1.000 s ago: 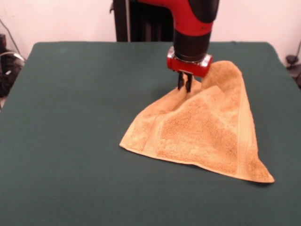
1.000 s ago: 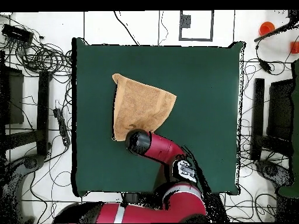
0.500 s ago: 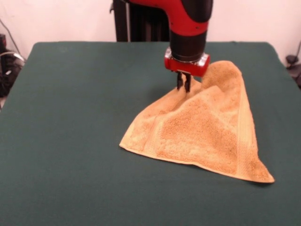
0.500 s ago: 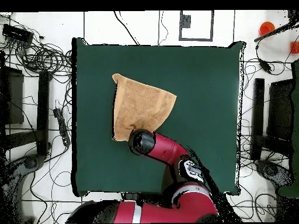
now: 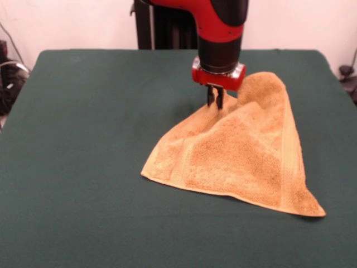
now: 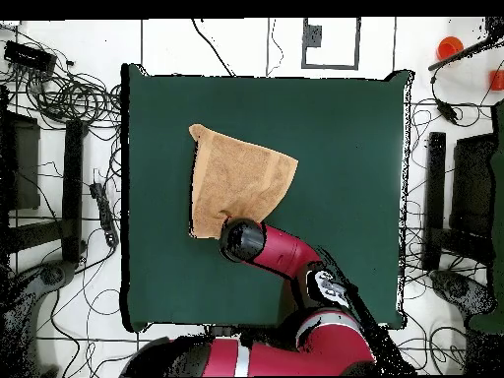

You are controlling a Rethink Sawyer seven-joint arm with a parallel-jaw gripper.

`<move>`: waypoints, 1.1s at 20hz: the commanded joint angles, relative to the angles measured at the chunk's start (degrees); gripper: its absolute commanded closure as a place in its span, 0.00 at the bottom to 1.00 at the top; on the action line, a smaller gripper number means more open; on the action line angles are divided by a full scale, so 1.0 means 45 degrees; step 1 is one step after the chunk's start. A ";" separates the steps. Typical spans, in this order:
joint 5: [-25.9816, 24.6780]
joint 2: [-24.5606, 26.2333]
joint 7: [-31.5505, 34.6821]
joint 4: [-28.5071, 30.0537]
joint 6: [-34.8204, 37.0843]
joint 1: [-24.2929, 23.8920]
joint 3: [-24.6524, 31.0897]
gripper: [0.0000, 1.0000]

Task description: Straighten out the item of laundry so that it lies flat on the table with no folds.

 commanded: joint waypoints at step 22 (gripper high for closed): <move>-0.2488 0.0449 0.0567 0.0902 0.0011 -0.2431 0.0969 1.00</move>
